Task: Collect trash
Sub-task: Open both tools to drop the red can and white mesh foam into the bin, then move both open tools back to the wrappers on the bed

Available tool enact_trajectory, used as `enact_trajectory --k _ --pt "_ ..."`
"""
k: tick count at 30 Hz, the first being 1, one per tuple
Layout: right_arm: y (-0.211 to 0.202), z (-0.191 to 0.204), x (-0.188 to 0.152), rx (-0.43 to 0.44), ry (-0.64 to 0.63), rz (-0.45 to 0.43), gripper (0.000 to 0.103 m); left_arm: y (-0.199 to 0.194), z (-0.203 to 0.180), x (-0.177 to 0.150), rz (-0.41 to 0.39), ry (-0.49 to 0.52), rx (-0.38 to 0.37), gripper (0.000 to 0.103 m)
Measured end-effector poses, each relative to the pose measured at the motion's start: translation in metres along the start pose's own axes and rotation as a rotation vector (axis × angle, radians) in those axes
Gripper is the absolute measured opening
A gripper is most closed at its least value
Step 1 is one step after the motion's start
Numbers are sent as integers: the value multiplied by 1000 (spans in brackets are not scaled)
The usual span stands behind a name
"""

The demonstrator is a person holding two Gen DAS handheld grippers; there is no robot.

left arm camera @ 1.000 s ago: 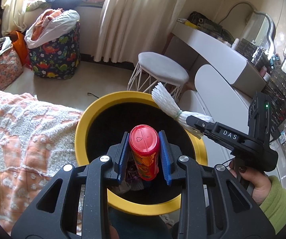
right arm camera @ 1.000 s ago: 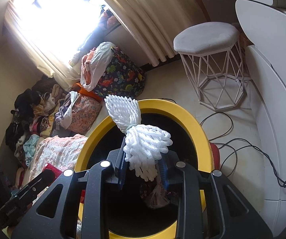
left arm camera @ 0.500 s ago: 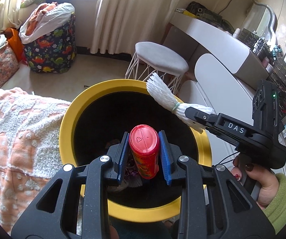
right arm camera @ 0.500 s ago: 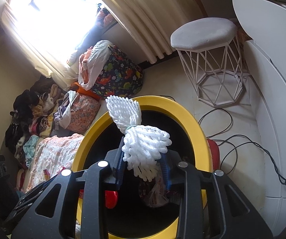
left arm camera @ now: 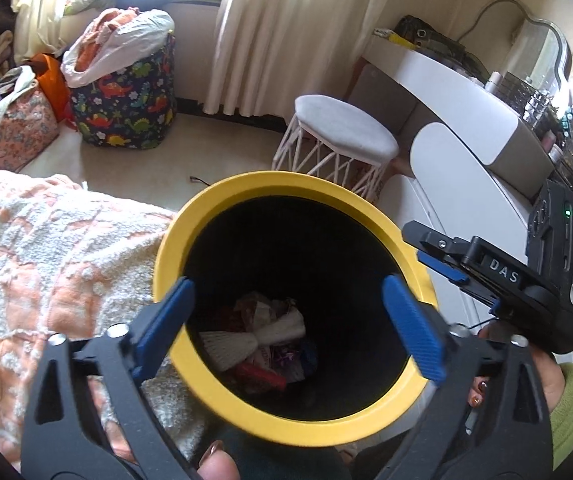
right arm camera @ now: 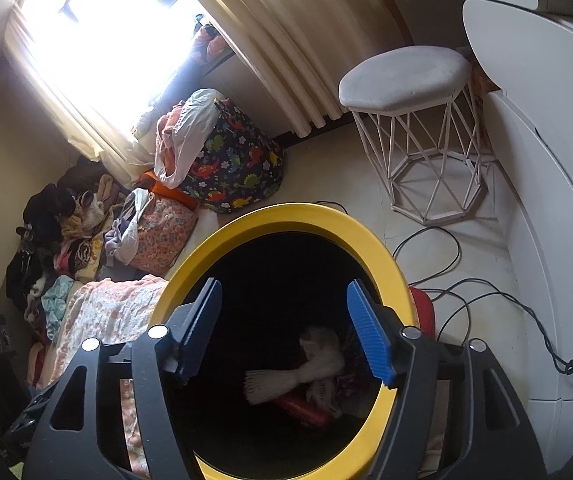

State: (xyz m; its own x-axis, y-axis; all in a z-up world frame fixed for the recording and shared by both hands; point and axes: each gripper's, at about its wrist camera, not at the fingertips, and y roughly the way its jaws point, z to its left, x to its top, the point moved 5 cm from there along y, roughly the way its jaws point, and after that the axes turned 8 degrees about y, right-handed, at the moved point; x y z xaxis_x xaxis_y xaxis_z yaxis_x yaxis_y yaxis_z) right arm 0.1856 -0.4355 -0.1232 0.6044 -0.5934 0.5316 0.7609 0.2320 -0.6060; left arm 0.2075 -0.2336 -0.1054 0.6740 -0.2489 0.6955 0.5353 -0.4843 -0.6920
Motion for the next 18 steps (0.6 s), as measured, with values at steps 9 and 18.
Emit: enact_trajectory --k 9,18 --pt "-11 16 1 21 -67 -61 74 -18 14 2 -32 -19 72 92" --pt "-18 44 -6 91 -122 -79 74 -44 38 1 -85 -45 125 92"
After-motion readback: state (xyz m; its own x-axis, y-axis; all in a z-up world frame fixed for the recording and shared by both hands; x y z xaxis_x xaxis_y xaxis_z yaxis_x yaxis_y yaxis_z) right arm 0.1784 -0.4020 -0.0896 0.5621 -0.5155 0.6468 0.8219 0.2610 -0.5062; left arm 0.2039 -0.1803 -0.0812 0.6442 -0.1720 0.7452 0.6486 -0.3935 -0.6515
